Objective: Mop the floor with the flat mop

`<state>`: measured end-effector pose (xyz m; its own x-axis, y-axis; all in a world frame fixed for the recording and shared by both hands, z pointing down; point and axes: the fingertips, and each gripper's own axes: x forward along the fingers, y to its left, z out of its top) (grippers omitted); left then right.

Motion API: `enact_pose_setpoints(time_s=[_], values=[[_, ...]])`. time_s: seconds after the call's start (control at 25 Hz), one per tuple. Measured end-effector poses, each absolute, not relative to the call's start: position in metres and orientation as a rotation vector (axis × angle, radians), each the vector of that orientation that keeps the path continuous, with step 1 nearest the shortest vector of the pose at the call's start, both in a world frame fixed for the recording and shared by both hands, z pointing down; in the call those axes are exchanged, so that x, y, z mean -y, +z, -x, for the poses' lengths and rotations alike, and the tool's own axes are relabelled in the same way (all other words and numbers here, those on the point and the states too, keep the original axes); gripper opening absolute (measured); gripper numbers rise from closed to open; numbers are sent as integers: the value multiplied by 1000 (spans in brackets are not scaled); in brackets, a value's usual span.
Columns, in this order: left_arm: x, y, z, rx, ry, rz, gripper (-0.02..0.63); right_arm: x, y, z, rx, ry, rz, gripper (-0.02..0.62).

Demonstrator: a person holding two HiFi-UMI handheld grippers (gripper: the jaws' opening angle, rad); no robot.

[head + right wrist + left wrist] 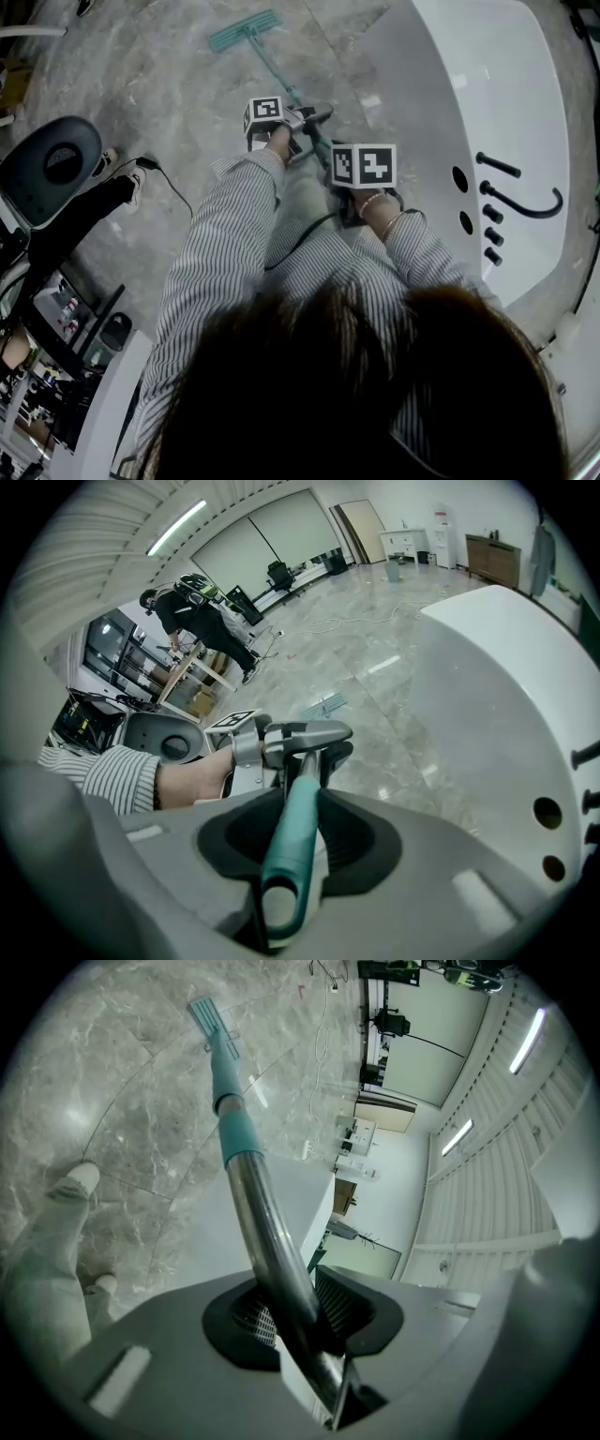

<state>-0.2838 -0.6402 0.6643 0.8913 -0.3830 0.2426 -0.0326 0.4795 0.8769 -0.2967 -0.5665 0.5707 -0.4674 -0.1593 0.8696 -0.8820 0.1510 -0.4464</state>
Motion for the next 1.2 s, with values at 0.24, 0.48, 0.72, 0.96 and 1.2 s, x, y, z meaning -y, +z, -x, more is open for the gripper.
enact_pose_setpoints(time_s=[0.24,0.48,0.72,0.96,1.2], values=[[600,656,249,422,-213,-1061,114,530,563,263,1785,1391,-1001,117],[527,651,184,466,-273,-1073,114,455,557,192,1827,1381,-975,117],[458,646,121,497,-359,-1053,114,385,551,122,1855,1369,-945,118],[370,641,52,448,-301,-1026,112,301,549,56,1814,1343,-912,115],[286,637,0,372,-215,-1045,110,219,543,11,1776,1382,-945,115]])
